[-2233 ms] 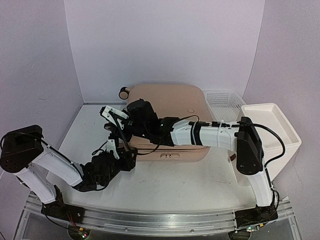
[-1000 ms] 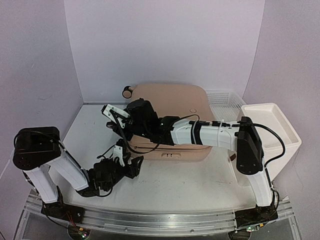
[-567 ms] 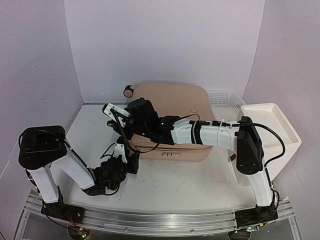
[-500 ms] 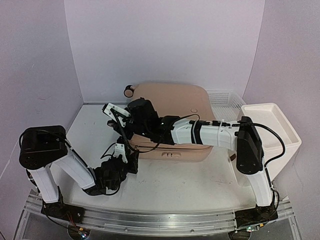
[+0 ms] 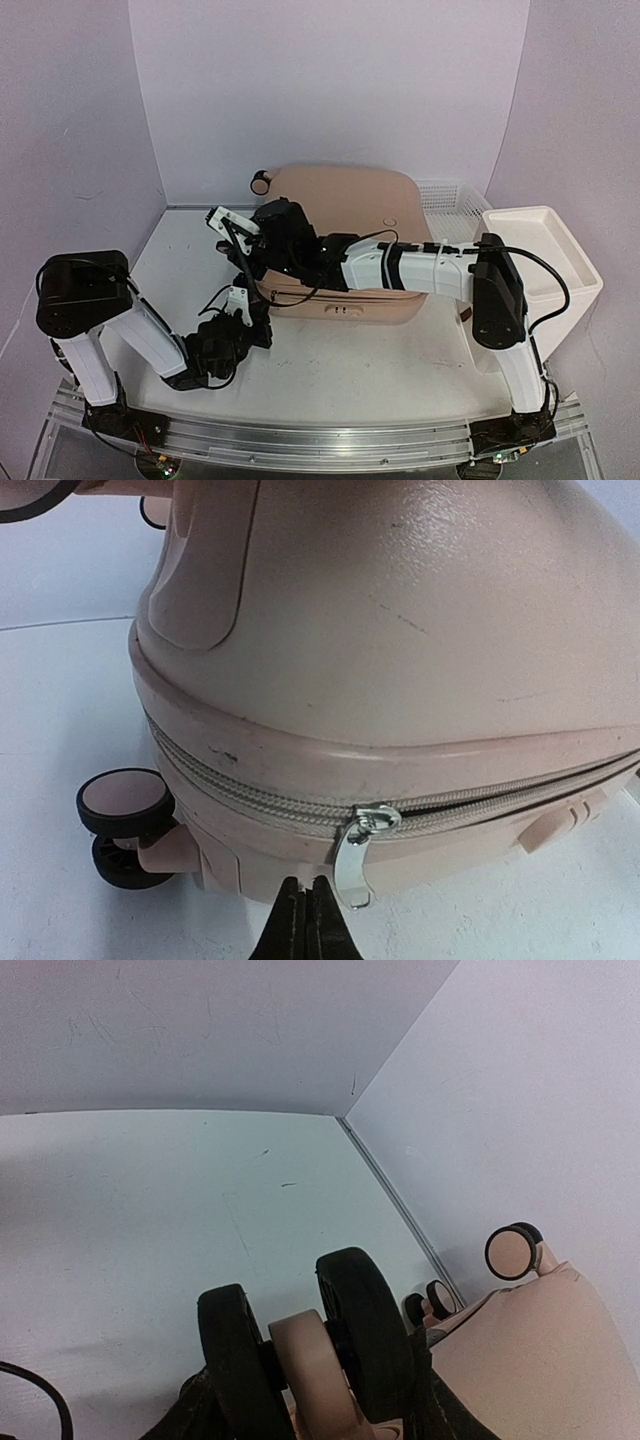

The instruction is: Open, take out, and arrange the luggage

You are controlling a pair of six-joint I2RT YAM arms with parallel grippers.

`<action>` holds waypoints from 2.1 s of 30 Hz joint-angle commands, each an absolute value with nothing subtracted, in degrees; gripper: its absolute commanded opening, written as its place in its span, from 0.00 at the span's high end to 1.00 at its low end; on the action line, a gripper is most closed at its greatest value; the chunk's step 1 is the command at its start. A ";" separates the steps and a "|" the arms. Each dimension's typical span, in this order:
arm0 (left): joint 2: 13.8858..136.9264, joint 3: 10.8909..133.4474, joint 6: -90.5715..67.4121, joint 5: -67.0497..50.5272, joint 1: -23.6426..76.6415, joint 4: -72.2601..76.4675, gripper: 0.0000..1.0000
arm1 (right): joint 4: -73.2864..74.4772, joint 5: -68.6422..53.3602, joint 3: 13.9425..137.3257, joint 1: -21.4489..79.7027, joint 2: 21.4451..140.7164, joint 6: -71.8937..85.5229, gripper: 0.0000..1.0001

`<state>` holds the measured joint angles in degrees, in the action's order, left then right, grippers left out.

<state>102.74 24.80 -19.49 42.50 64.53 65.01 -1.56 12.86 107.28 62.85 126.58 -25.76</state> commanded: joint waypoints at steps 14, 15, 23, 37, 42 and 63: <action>89.88 13.41 -33.71 -5.10 48.57 72.26 0.55 | -10.14 17.69 107.61 61.26 119.54 -12.62 1.00; 90.11 13.33 -34.89 -6.83 48.22 73.30 0.52 | -9.91 17.48 107.99 61.18 119.72 -12.58 1.00; 99.98 16.83 -44.68 -21.23 40.67 82.61 0.42 | -9.71 17.01 109.76 61.23 120.65 -12.07 1.00; 104.94 22.91 -46.07 -28.03 39.77 82.71 0.47 | -8.84 16.26 110.83 61.22 120.89 -12.22 1.00; 103.71 23.65 -46.83 -27.94 39.81 82.71 0.64 | -8.79 16.31 110.92 61.25 121.02 -12.54 1.00; 105.53 23.74 -52.41 -17.71 39.90 82.73 0.78 | -8.79 16.48 110.89 61.21 120.86 -13.71 1.00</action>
<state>104.49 21.63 -49.82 -23.05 40.93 78.37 -0.71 10.66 106.87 62.22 126.06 -22.39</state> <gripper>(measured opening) 0.244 0.505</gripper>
